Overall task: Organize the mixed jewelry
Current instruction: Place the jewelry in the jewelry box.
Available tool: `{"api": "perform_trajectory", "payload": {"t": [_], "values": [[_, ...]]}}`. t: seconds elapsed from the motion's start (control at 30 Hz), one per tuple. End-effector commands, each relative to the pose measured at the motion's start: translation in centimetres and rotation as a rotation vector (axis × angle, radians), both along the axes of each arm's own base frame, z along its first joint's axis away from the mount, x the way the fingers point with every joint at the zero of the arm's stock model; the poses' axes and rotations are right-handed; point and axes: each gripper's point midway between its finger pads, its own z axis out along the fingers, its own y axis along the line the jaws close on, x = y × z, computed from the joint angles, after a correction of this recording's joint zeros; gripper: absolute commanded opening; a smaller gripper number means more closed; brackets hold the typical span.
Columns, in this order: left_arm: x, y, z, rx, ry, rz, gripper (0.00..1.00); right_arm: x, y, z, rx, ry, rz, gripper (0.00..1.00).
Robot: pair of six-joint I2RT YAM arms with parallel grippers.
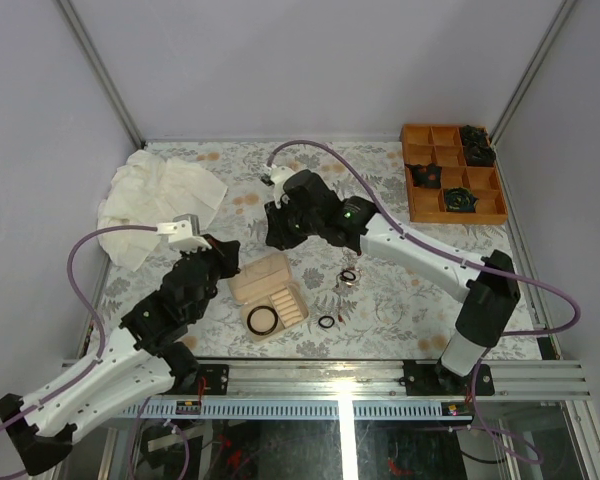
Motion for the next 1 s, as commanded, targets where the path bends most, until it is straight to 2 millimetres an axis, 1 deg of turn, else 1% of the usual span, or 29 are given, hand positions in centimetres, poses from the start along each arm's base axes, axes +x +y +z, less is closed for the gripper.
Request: {"api": "perform_trajectory", "payload": {"t": [0.0, 0.13, 0.3, 0.4, 0.53, 0.63, 0.73, 0.83, 0.97], "values": [[-0.3, 0.4, 2.5, -0.039, -0.039, 0.000, 0.00, -0.6, -0.2, 3.4, 0.130, -0.019, -0.029, 0.16], [-0.7, -0.2, 3.6, -0.061, -0.034, -0.037, 0.00, -1.2, -0.7, 3.5, 0.135, 0.002, -0.033, 0.16], [-0.4, -0.9, 5.1, -0.065, -0.033, -0.054, 0.00, -1.8, -1.6, 4.0, 0.121, 0.007, -0.035, 0.17], [-0.2, -1.6, 4.9, -0.067, -0.009, -0.069, 0.00, -2.5, -2.1, 4.2, 0.120, 0.021, -0.021, 0.16], [0.2, -2.4, 4.8, -0.061, 0.017, -0.081, 0.00, -3.3, -3.3, 4.2, 0.118, 0.017, -0.025, 0.17], [0.5, -2.3, 4.7, -0.047, 0.035, -0.059, 0.00, -3.9, -3.7, 4.6, 0.137, 0.016, -0.015, 0.17], [0.5, -1.4, 4.7, -0.046, 0.033, -0.016, 0.00, -4.2, -3.5, 4.9, 0.157, 0.012, 0.003, 0.17], [0.5, -0.1, 3.9, -0.031, 0.034, 0.037, 0.00, -3.6, -3.1, 4.1, 0.134, 0.005, 0.010, 0.17], [0.3, 0.1, 3.6, -0.054, 0.033, 0.046, 0.00, -3.2, -2.5, 3.2, 0.124, 0.019, 0.021, 0.17]]}}
